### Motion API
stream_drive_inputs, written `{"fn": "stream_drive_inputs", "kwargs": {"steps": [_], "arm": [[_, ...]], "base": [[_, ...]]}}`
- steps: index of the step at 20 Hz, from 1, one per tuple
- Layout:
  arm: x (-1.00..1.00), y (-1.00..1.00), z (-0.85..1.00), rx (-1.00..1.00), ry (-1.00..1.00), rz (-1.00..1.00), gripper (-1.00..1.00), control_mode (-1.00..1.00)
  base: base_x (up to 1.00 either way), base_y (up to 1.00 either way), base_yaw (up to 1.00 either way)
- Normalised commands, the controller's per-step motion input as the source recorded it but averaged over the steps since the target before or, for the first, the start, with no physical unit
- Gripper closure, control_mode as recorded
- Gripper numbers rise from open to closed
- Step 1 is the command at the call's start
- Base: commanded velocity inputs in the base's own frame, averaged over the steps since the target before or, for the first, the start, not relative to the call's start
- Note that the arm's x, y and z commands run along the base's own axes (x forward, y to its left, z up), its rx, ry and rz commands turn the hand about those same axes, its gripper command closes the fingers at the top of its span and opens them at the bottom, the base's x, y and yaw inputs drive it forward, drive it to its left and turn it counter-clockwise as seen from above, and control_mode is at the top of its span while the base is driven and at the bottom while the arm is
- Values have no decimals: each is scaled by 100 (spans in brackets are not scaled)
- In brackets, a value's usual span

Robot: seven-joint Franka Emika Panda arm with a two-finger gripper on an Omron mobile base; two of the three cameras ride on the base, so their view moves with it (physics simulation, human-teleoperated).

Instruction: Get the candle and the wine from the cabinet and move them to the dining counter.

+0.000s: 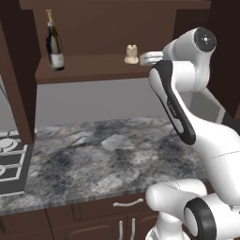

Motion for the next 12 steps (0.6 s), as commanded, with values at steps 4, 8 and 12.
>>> {"fn": "stream_drive_inputs", "kwargs": {"steps": [4, 8, 12], "arm": [[11, 1, 0, 0, 5, 0, -100, -100], [6, 0, -2, 0, 3, 1, -100, -100], [4, 0, 0, 0, 3, 2, -100, -100]], "base": [[0, 0, 0], [0, 0, 0], [0, 0, 0]]}}
